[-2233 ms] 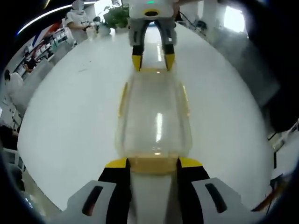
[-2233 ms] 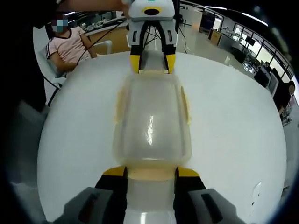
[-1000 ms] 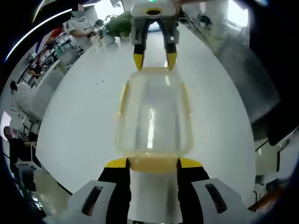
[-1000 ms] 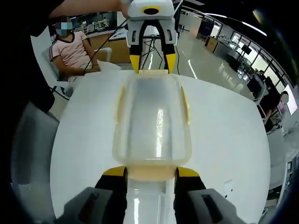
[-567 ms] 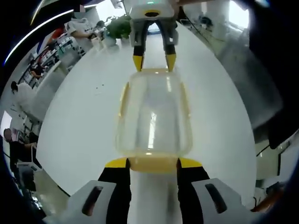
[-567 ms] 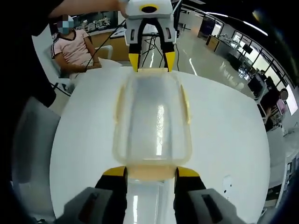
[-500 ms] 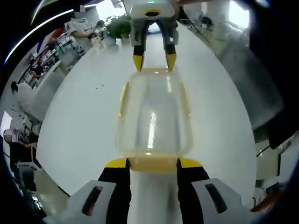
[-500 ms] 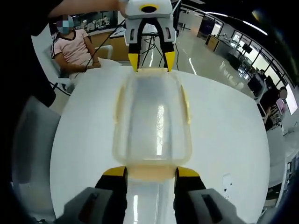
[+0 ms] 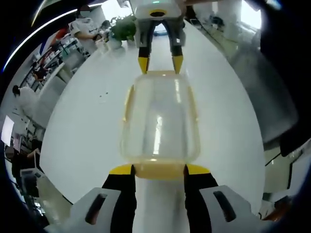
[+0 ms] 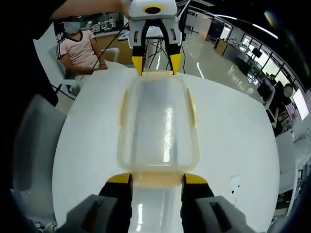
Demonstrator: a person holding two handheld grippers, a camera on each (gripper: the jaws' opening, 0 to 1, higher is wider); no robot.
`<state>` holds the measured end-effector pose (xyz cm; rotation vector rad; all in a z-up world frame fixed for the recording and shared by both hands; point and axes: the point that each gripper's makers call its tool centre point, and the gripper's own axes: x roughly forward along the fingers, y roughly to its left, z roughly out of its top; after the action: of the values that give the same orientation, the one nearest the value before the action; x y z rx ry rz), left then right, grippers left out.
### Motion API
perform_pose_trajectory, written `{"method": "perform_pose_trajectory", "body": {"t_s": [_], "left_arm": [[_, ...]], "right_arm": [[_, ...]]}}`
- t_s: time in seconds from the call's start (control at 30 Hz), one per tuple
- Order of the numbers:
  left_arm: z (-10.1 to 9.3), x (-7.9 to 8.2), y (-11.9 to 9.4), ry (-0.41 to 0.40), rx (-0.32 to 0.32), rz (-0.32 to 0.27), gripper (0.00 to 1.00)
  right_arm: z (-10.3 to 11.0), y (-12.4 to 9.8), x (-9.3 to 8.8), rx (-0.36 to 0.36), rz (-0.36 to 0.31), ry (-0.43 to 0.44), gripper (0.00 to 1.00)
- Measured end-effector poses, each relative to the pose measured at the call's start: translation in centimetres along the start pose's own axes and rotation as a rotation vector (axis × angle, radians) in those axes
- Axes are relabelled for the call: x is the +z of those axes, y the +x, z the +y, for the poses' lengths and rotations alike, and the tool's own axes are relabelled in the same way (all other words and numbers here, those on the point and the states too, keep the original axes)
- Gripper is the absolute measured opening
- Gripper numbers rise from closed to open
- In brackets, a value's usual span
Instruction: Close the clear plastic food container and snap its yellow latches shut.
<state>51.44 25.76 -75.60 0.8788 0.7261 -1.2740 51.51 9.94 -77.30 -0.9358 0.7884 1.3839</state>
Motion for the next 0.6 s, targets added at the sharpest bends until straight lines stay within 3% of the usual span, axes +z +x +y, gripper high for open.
{"method": "perform_pose_trajectory", "body": {"t_s": [0.6], "left_arm": [[-1.1,2.8,1.4,-0.013,0.008,0.02,0.35]], "right_arm": [[1.0,-1.6,-2.9,0.002,-0.028,-0.003,0.36]]}}
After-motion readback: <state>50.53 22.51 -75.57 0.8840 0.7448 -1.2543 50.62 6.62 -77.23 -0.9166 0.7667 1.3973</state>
